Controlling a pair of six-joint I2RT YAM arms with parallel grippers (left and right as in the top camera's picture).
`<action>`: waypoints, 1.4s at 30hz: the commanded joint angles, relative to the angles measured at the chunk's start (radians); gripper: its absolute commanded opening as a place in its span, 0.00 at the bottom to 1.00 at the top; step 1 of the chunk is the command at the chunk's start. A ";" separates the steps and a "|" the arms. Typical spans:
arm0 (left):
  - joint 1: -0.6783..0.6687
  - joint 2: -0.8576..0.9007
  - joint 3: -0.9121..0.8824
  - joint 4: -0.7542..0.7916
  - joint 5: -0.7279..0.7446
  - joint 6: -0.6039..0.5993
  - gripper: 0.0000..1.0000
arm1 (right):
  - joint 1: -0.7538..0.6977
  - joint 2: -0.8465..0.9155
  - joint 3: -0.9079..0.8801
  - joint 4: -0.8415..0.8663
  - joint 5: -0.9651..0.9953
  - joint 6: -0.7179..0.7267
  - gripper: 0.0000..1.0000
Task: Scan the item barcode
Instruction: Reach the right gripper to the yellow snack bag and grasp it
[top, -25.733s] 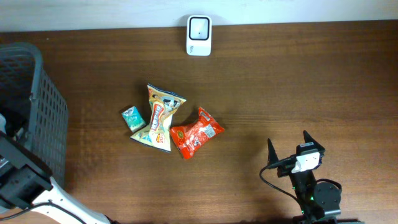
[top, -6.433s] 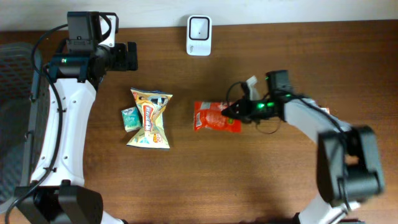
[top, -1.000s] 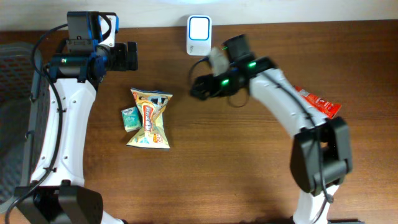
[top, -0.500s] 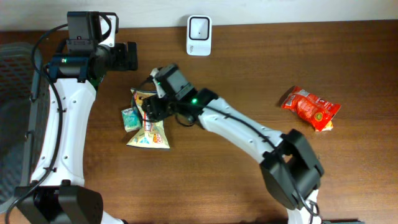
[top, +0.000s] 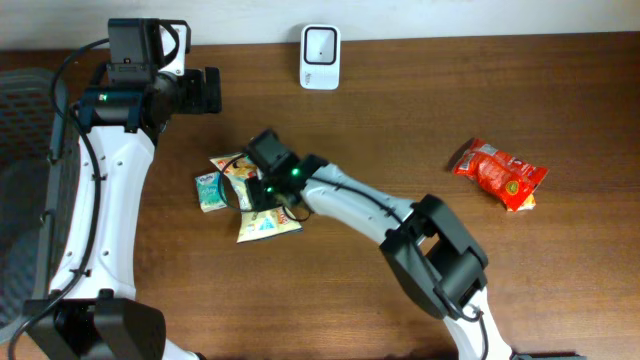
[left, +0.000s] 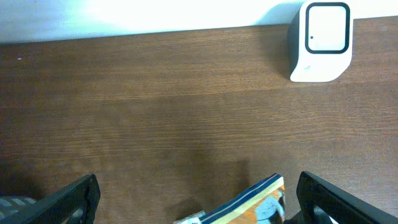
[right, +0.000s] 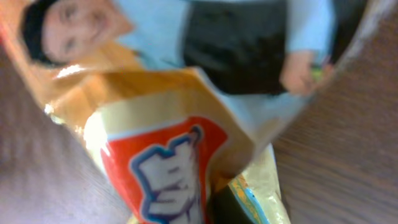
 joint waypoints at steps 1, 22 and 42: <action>0.006 0.005 0.003 0.002 -0.006 0.016 0.99 | -0.127 -0.021 0.013 -0.068 -0.270 -0.127 0.04; 0.006 0.005 0.003 0.002 -0.006 0.016 0.99 | -0.512 -0.043 0.017 -0.505 -1.354 -0.858 0.04; 0.006 0.005 0.003 0.002 -0.006 0.016 0.99 | -0.480 -0.059 0.017 -0.575 -0.292 -0.713 0.12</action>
